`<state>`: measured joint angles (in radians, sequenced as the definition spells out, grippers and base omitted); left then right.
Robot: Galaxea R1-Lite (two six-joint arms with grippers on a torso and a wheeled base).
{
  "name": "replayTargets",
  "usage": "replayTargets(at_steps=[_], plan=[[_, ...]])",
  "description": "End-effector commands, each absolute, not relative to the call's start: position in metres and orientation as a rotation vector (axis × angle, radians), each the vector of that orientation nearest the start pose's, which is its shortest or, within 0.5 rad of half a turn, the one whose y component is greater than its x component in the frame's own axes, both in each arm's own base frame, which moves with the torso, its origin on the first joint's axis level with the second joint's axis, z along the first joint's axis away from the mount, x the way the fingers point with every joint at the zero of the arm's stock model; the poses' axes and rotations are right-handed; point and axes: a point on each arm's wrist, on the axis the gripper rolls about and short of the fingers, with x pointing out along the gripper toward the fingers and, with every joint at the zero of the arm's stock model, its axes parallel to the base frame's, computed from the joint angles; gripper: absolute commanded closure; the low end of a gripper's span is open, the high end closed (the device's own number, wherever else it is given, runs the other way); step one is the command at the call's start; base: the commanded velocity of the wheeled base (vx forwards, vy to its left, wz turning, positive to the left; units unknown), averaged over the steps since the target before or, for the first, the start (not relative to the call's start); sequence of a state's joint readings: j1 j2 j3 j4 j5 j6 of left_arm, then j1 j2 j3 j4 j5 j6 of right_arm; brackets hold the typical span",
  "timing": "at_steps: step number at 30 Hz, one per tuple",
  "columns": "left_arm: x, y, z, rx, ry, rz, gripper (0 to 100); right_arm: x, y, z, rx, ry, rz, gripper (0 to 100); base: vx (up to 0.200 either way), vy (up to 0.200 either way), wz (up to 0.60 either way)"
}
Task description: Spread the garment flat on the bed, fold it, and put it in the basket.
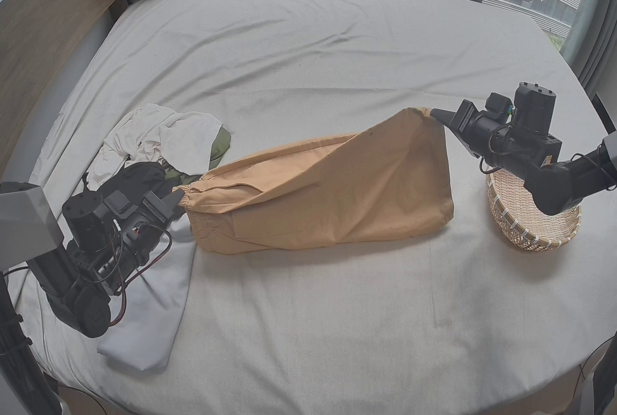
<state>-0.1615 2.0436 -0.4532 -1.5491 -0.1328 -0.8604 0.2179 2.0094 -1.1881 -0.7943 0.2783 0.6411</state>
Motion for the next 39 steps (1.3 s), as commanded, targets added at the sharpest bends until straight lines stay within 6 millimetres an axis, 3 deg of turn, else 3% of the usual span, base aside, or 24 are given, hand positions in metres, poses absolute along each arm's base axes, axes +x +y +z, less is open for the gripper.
replayTargets(at_steps=[1,26,27,35,38,39], plan=[[0.313,-0.053,0.078,-0.853,0.182,-0.247,100,0.409,0.097,0.179,0.629,0.199,0.465,100,0.000,0.000,0.00],[0.338,-0.054,0.063,-0.852,0.172,-0.219,100,0.444,0.103,0.172,0.635,0.143,0.480,100,0.000,0.000,0.00],[0.338,-0.054,0.063,-0.852,0.170,-0.219,0,0.445,0.103,0.171,0.635,0.145,0.480,0,0.000,0.000,0.00],[0.345,-0.051,0.067,-0.854,0.133,-0.203,0,0.457,0.103,0.168,0.640,0.095,0.449,0,0.000,0.000,0.00],[0.345,-0.047,0.068,-0.855,0.123,-0.184,0,0.455,0.104,0.170,0.641,0.089,0.440,0,0.000,0.000,0.00],[0.343,-0.043,0.068,-0.855,0.119,-0.161,0,0.443,0.102,0.177,0.642,0.090,0.429,0,0.000,0.000,0.00]])
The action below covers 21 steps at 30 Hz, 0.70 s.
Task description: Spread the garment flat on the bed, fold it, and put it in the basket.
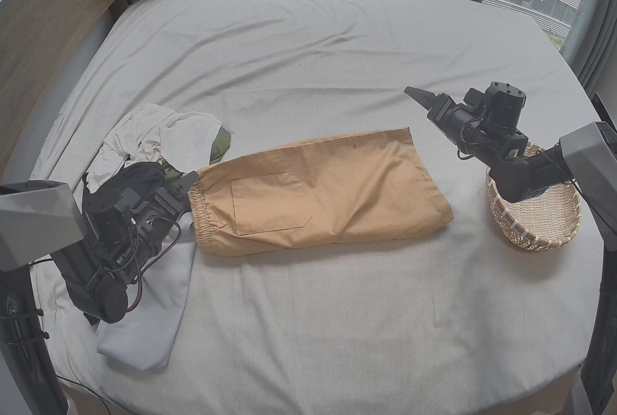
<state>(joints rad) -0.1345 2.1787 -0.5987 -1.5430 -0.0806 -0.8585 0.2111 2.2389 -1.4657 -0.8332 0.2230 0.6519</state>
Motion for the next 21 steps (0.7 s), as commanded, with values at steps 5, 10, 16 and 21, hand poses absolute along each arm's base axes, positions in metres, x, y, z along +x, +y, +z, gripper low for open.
replayTargets(at_steps=[5,10,16,21], plan=[[0.324,-0.046,0.084,-0.850,0.110,-0.188,0,0.411,0.097,0.170,0.641,0.168,0.408,0,0.000,0.000,0.00],[0.298,-0.063,0.098,-0.846,0.137,-0.271,0,0.372,0.092,0.151,0.643,0.281,0.380,0,0.000,0.000,0.00],[0.275,-0.077,0.095,-0.793,0.204,-0.336,0,0.339,0.088,0.126,0.676,0.363,0.356,0,0.000,0.000,0.00],[0.262,-0.089,0.089,-0.720,0.251,-0.376,0,0.323,0.086,0.105,0.678,0.419,0.339,0,0.000,0.000,0.00]])
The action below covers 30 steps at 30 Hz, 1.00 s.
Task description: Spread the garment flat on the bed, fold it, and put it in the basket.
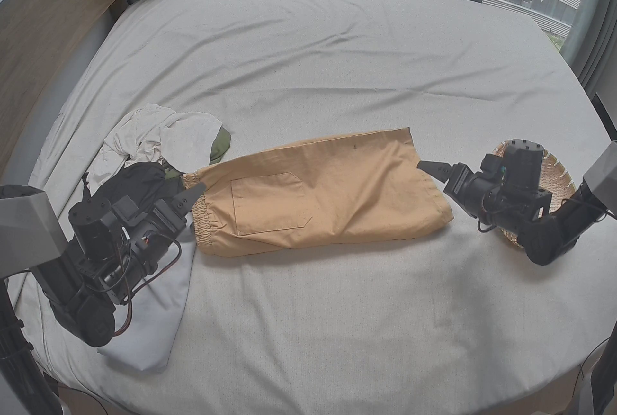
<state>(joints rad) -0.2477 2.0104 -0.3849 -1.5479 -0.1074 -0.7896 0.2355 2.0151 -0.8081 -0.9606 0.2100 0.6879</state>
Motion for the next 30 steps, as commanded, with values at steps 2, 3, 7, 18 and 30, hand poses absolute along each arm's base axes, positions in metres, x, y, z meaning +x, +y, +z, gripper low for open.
replayTargets(at_steps=[2,3,7,18,30], plan=[[0.258,-0.093,0.087,-0.697,0.265,-0.390,0,0.317,0.087,0.096,0.676,0.451,0.333,0,0.000,0.000,0.00],[0.257,-0.094,0.086,-0.687,0.269,-0.394,0,0.315,0.088,0.092,0.676,0.465,0.334,0,0.000,0.000,0.00],[0.254,-0.096,0.084,-0.680,0.281,-0.399,0,0.314,0.090,0.074,0.688,0.512,0.312,0,0.000,0.000,0.00],[0.253,-0.096,0.083,-0.672,0.285,-0.396,0,0.333,0.097,0.021,0.675,0.534,0.252,0,0.000,0.000,0.00],[0.253,-0.096,0.082,-0.670,0.286,-0.391,0,0.378,0.115,0.020,0.681,0.421,0.276,0,0.000,0.000,0.00]])
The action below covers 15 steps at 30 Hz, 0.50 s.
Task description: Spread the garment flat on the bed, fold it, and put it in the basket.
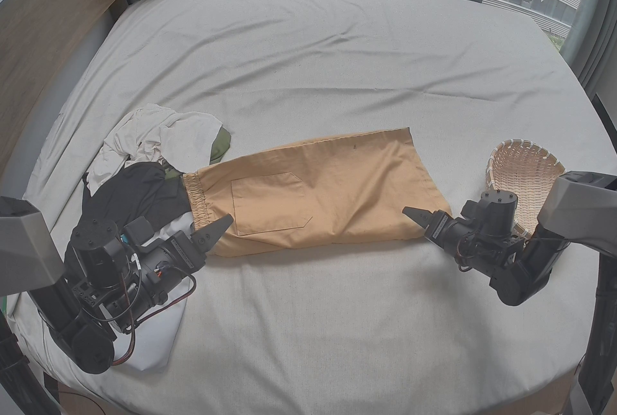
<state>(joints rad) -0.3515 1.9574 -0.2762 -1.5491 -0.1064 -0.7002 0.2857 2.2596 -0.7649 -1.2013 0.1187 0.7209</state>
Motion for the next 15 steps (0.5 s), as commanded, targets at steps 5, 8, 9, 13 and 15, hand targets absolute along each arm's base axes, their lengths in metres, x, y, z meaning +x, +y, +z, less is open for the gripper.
replayTargets(at_steps=[5,8,9,13,15], plan=[[0.254,-0.096,0.080,-0.669,0.292,-0.385,0,0.391,0.120,0.023,0.684,0.402,0.278,0,0.000,0.000,0.00],[0.254,-0.096,0.080,-0.669,0.292,-0.385,0,0.394,0.123,0.026,0.702,0.390,0.283,0,0.000,0.000,0.00],[0.254,-0.096,0.080,-0.668,0.294,-0.385,0,0.395,0.123,0.028,0.718,0.387,0.284,0,0.000,0.000,0.00],[0.255,-0.096,0.080,-0.669,0.290,-0.384,0,0.396,0.130,0.032,0.744,0.372,0.300,0,0.000,0.000,0.00],[0.255,-0.095,0.080,-0.669,0.292,-0.380,0,0.395,0.130,0.032,0.750,0.376,0.301,100,0.000,0.000,0.00]])
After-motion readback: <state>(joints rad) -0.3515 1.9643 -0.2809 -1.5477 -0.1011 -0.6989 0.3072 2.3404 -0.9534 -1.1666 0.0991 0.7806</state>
